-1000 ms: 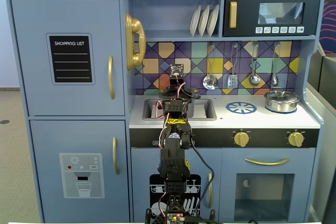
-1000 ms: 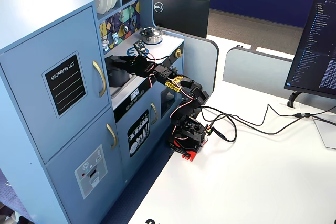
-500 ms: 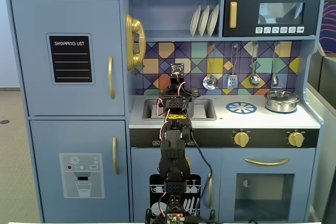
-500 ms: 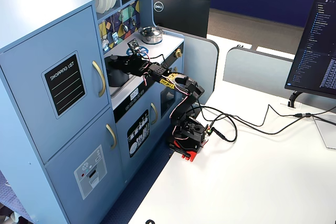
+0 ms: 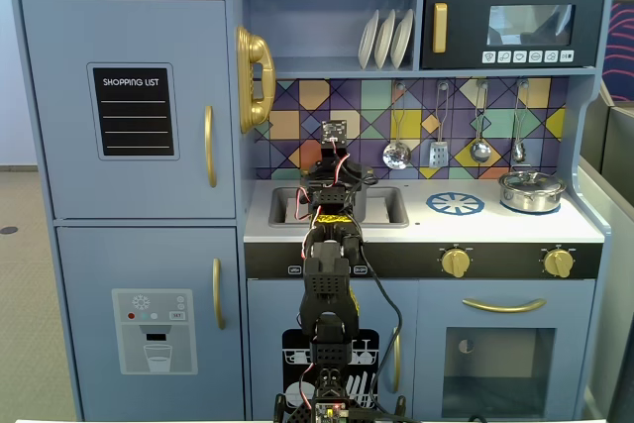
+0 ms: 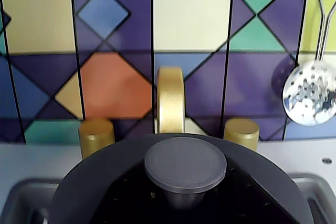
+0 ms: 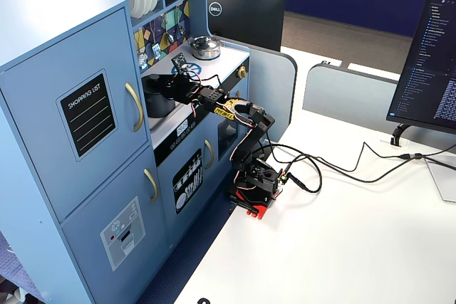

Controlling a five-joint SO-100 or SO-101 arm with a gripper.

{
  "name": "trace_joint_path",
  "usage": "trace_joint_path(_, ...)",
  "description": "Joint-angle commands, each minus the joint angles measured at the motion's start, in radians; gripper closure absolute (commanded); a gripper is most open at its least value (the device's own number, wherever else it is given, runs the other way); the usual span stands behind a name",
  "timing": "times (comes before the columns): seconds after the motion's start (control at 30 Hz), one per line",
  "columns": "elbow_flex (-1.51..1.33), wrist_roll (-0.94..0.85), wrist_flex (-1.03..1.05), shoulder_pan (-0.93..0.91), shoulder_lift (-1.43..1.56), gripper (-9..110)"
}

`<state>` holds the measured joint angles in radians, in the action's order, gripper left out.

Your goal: Take off the lid from the gray recipient and place it on the counter

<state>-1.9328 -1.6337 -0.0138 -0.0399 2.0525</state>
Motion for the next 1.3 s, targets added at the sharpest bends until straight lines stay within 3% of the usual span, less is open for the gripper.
trace_joint_path(0.0,0.058,0.006,-0.043,0.008,0.031,101)
trace_joint_path(0.63,0.114,-0.012,-0.020,-0.041,0.103,101)
trace_joint_path(1.27,0.140,0.028,-0.003,-0.308,0.112,102)
